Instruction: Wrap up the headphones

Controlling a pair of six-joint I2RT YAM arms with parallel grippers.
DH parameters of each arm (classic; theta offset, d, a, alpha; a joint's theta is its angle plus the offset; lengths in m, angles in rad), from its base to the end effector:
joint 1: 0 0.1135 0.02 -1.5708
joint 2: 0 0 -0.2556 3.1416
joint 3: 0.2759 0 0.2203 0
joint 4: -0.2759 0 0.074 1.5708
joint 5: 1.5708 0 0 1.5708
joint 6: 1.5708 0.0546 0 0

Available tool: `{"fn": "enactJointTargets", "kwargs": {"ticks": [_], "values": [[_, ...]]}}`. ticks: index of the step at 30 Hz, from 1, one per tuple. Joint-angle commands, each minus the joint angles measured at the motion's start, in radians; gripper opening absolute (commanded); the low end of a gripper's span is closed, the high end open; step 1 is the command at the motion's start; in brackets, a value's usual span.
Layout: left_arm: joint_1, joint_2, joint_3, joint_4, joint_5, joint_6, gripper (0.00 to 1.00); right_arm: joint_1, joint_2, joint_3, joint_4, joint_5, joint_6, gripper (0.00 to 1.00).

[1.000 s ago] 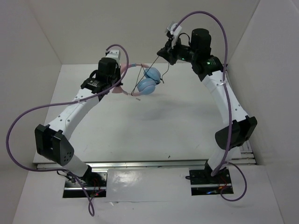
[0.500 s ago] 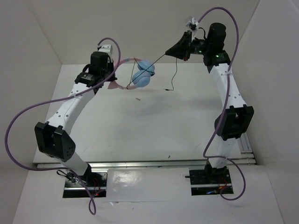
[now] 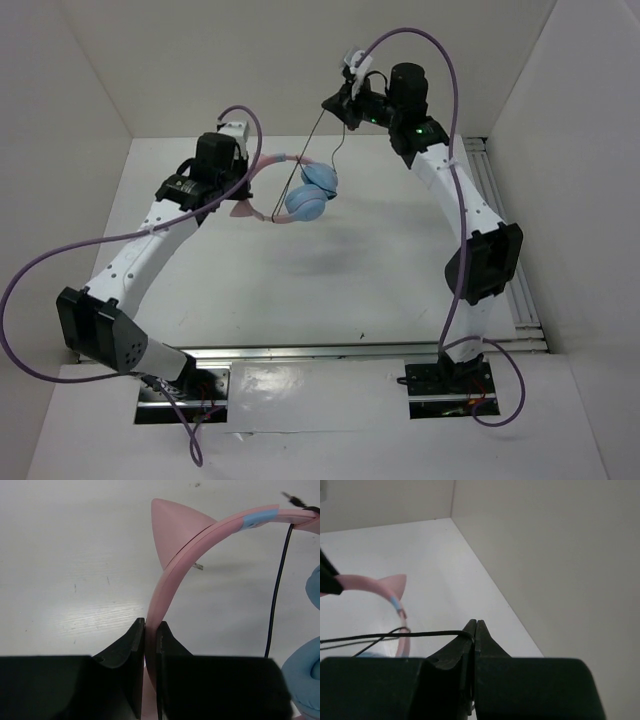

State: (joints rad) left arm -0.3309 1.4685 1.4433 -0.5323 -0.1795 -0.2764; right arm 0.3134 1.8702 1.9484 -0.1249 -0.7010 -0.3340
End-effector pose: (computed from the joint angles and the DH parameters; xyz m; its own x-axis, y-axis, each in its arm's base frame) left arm 0.3017 -0.0933 0.3548 -0.5295 -0.1020 -0.8422 0.0332 0.9895 -0.1407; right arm 0.3864 0.1623 0.4287 0.2362 -0.1868 -0.9536 -0.8162 0.4944 -0.2990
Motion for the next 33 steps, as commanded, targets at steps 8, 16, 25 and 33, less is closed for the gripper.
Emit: {"fn": "enactJointTargets", "kwargs": {"ticks": [8,16,25,33], "values": [[-0.183,-0.227,-0.023,-0.104,0.089,0.048,0.0,-0.013,0.131,0.17,0.11,0.336,-0.063,0.0],[-0.227,-0.339,-0.032,-0.115,0.216,0.048,0.0,-0.04,0.133,0.089,0.194,0.215,0.022,0.0],[-0.227,-0.441,-0.004,-0.055,0.258,-0.043,0.0,-0.097,0.063,-0.103,0.378,-0.067,0.197,0.08],[-0.227,-0.453,0.109,-0.107,0.239,-0.089,0.0,-0.126,-0.003,-0.339,0.731,-0.231,0.424,0.1]]}}
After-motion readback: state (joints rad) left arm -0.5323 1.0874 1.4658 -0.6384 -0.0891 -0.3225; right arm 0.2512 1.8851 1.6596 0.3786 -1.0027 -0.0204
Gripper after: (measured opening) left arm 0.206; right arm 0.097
